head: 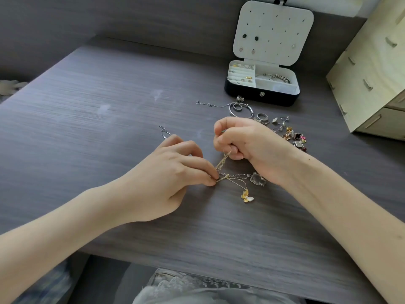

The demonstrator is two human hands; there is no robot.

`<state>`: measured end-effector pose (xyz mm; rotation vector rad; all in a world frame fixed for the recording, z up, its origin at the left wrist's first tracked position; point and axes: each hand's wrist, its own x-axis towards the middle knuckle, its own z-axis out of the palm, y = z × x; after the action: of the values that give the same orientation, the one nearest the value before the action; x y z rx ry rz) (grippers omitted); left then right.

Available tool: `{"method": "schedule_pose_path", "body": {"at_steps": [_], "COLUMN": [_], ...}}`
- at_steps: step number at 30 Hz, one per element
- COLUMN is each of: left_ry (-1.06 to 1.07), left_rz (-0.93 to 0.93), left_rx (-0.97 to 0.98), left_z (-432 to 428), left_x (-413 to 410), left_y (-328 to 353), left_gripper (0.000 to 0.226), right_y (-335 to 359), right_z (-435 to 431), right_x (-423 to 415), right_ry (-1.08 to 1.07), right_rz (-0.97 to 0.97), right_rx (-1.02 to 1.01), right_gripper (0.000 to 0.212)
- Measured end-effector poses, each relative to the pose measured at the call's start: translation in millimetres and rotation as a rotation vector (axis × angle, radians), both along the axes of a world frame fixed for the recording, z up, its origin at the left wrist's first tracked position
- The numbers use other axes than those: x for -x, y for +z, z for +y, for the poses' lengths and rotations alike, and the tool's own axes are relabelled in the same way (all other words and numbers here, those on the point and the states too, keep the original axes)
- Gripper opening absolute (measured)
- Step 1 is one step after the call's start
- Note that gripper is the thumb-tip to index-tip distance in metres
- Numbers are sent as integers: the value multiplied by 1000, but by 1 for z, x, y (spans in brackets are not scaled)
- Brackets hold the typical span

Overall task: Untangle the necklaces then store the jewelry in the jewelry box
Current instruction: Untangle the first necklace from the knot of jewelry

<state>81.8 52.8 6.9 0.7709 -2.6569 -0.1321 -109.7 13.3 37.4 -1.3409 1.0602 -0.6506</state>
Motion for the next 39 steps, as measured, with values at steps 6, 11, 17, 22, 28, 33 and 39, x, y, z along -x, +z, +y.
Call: {"method": "schedule_pose_path", "body": {"at_steps": [6,11,17,22,28,33,39], "left_ry": [-20,-22,-27,-25,-38,132,229], "left_rz": [-15,0,9,33,232,262,18], "left_rx": [-11,-1,-3,-13,-166,-142,-47], "left_z": [-1,-2,-2,-3,0,-8,-32], "left_x": [-3,-4,-4,-6,-12,-9,-1], "left_y": [0,-1,-1,-4,-1,4,-1], "left_gripper": [51,53,53,54,48,32,28], "right_y": [1,5,20,20,12,15,9], "right_z": [-4,-15,-23,-22,-2,25,41], "right_x": [0,-3,7,9,15,25,34], "right_ry": [39,-70,-153,-178,-116,-65,-7], "right_rz": [-6,-19,-310,-41,636,800,808], "right_rx": [-34,-195,-422,-153,489,609,682], "right_gripper": [10,23,24,19,33,23,14]}}
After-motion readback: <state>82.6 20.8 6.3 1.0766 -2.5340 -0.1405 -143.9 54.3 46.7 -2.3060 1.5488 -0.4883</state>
